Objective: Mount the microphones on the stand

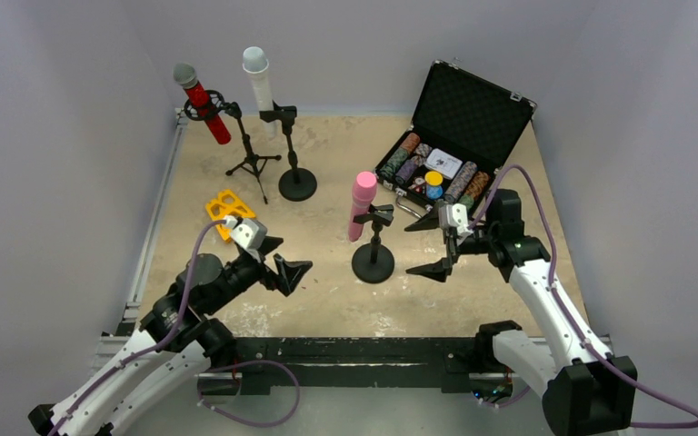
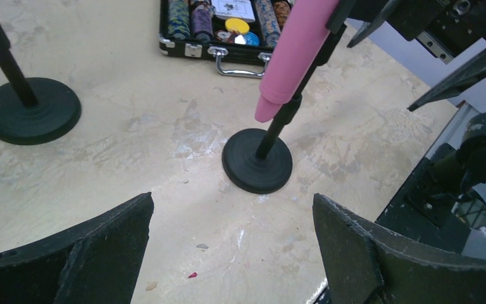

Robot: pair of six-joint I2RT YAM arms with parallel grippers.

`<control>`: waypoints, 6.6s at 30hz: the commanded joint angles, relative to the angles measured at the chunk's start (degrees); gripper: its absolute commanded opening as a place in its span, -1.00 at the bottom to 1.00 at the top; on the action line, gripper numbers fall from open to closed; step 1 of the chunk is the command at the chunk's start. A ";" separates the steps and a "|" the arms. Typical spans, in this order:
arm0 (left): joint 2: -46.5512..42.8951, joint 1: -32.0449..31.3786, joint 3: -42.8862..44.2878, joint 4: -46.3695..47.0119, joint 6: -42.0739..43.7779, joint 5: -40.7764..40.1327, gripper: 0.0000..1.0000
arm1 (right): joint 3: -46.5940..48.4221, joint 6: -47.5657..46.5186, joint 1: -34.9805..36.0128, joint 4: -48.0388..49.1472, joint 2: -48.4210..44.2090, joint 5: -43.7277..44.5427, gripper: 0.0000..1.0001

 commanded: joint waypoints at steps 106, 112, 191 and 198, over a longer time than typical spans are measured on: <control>55.19 -29.09 -0.96 71.85 19.26 -21.86 0.46 | -1.41 -0.30 -3.66 2.64 -1.70 -0.90 0.97; 61.41 -29.09 4.62 71.76 19.71 -27.75 0.26 | -1.32 -0.44 -3.62 2.35 -1.77 -0.98 0.97; -3.99 -24.78 0.75 -2.66 17.79 -27.38 0.51 | 2.46 57.34 10.54 71.63 24.15 3.92 -0.40; -4.81 -24.78 2.13 -5.35 17.50 -28.13 0.49 | 2.80 68.11 11.11 89.62 29.36 3.95 -0.92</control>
